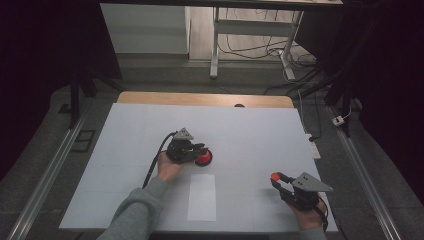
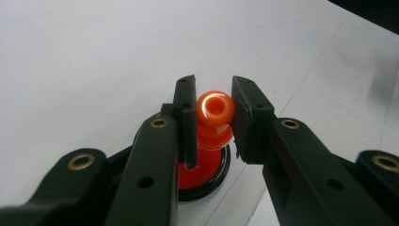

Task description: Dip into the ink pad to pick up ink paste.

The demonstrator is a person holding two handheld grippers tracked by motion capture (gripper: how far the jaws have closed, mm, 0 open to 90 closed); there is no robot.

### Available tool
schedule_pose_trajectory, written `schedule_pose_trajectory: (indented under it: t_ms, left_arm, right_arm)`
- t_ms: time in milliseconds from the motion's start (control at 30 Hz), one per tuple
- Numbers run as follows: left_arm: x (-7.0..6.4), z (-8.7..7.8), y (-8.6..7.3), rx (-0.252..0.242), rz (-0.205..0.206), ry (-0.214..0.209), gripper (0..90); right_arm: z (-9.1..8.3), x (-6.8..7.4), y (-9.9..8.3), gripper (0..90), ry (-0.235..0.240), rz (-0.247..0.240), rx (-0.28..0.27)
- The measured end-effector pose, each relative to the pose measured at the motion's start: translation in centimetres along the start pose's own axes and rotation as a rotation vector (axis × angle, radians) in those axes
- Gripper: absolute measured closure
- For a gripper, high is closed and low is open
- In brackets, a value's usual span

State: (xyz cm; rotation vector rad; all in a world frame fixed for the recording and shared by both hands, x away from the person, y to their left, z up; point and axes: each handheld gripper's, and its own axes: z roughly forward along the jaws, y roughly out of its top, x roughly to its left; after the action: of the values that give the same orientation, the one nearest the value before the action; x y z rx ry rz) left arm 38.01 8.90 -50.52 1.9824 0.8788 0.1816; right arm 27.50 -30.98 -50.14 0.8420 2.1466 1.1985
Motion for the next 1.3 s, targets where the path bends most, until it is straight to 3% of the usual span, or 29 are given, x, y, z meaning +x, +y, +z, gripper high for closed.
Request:
schedule_pose_trajectory:
  t_ms: [700,1300]
  left_arm:
    - [0.2,1.0,-0.3,0.021,0.008,0.006,72.5]
    - [0.7,1.5,-1.0,0.058,0.024,0.042,72.5]
  right_arm:
    - [0.0,0.0,0.0,64.5,0.0,-0.002,0.006]
    - [0.0,0.0,0.0,64.5,-0.002,-0.003,0.007]
